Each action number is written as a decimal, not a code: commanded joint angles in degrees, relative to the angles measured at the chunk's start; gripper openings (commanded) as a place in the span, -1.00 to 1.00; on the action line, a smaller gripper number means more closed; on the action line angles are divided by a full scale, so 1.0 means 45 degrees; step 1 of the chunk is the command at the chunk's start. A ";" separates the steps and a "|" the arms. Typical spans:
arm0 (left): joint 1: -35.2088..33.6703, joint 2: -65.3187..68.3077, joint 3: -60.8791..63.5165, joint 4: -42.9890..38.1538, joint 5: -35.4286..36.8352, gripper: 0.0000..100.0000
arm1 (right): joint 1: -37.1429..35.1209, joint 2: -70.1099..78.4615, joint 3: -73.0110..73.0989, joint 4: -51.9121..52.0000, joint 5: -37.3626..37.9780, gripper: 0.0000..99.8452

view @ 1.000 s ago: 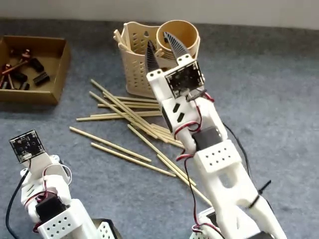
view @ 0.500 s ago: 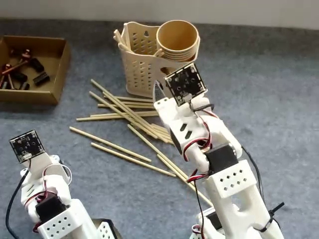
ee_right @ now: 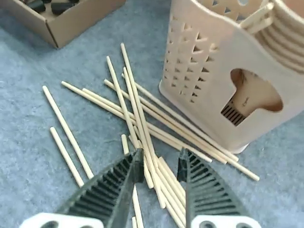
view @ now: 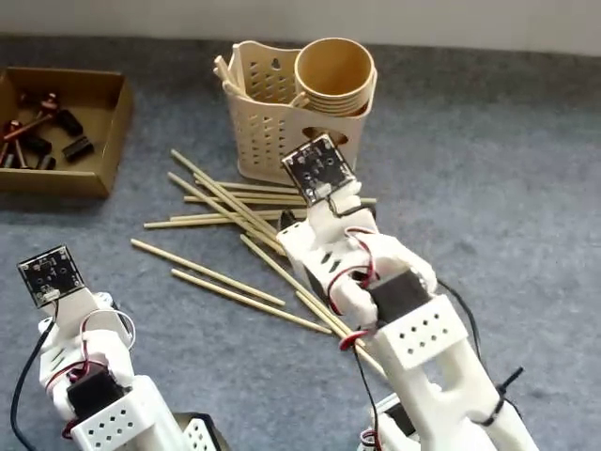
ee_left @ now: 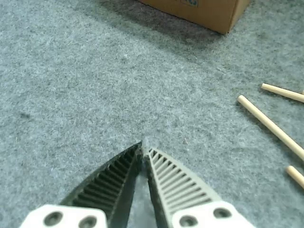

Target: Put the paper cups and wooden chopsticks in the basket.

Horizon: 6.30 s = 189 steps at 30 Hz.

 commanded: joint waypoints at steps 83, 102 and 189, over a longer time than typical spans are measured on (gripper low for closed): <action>-0.0459 -0.0010 0.0244 0.0039 -0.0078 -0.99 | -0.0713 0.1455 -0.1143 0.1280 0.0547 -0.99; -0.0459 -0.0010 0.0244 0.0039 -0.0078 -0.99 | -0.0694 -0.0283 -0.1221 -0.2901 0.0547 -0.99; -0.0479 -0.0029 0.0244 0.0039 -0.0078 -0.99 | 0.1260 0.7336 0.0459 -2.2867 0.2618 -0.69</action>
